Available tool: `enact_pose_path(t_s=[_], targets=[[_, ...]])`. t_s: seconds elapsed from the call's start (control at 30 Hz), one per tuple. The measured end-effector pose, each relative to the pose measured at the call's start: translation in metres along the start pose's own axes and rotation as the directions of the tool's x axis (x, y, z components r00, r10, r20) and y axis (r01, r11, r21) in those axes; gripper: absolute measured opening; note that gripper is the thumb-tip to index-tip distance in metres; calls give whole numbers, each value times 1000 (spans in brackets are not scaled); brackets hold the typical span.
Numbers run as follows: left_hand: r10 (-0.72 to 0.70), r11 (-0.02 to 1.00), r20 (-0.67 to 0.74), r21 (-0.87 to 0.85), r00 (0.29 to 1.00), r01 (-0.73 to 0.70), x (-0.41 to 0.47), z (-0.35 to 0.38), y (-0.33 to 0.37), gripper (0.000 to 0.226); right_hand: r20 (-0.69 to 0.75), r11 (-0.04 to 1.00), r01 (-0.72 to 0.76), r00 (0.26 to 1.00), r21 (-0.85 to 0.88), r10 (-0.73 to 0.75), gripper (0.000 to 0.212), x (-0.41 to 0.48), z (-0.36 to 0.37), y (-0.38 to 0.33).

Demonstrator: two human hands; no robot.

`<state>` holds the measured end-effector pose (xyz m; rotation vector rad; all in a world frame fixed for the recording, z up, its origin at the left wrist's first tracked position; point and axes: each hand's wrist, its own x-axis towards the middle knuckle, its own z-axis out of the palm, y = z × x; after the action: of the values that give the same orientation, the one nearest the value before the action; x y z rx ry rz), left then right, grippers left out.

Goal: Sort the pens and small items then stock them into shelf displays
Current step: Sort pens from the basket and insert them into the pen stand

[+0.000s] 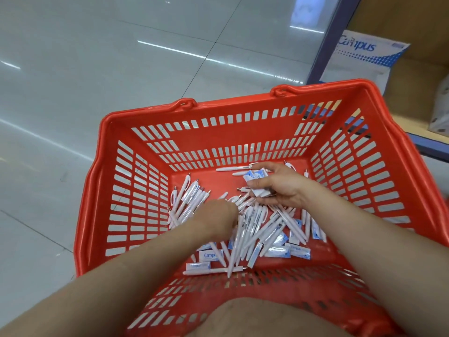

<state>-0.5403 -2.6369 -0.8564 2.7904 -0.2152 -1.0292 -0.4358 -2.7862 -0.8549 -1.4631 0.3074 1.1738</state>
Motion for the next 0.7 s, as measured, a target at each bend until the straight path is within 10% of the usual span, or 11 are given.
enact_pose_path(t_s=[0.33, 0.43, 0.57, 0.7], targets=[[175, 950, -116, 281, 978, -137, -5, 37, 0, 70, 11, 996, 46, 999, -77, -46, 39, -20, -1, -10], [225, 943, -172, 286, 959, -170, 2, 39, 0, 55, -43, 924, 90, 993, -371, -114, 55, -36, -7, -19], [245, 943, -200, 277, 949, -185, 8, 42, 2, 35, -55, 876, 110, 987, -469, -153, 25, -62, -27, -29], [52, 995, -360, -66, 932, -80, 13, 24, -1, 31, -81, 855, 77, 987, -513, -137, 17, -81, -41, -41]])
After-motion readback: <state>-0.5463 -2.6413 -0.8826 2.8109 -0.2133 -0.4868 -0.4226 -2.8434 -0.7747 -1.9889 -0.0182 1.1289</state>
